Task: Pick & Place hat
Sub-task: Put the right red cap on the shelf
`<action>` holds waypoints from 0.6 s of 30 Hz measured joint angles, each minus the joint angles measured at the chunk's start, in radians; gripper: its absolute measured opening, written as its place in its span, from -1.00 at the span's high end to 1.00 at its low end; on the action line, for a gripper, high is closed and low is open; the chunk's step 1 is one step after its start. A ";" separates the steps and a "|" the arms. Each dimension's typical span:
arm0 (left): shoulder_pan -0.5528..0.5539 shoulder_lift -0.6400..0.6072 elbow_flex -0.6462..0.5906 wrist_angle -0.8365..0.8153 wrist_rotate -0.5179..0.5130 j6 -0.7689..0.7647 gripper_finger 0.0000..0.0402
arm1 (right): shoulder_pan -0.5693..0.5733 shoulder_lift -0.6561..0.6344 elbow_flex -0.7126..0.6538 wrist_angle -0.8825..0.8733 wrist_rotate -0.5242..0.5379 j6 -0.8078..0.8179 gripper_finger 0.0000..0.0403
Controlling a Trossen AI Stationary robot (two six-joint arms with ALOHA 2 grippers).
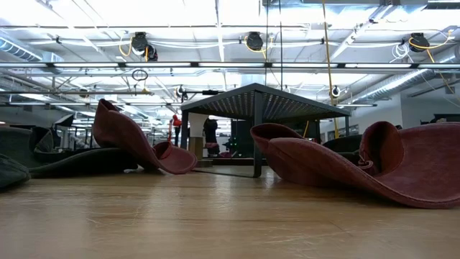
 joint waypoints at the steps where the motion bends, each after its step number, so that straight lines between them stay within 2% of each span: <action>1: -0.003 0.000 0.000 -0.001 -0.006 0.003 0.99 | 0.000 0.000 0.000 0.011 -0.002 0.000 -0.12; 8: -0.019 0.011 0.000 0.012 -0.023 0.030 0.99 | 0.000 0.027 0.000 0.100 -0.099 0.008 -0.12; 13: -0.018 0.013 0.000 0.020 -0.018 0.033 0.99 | 0.000 0.055 -0.001 0.090 -0.104 0.003 -0.12; 18: -0.028 0.012 0.000 -0.029 -0.015 0.033 0.99 | 0.000 0.087 -0.001 0.223 -0.157 -0.019 -0.12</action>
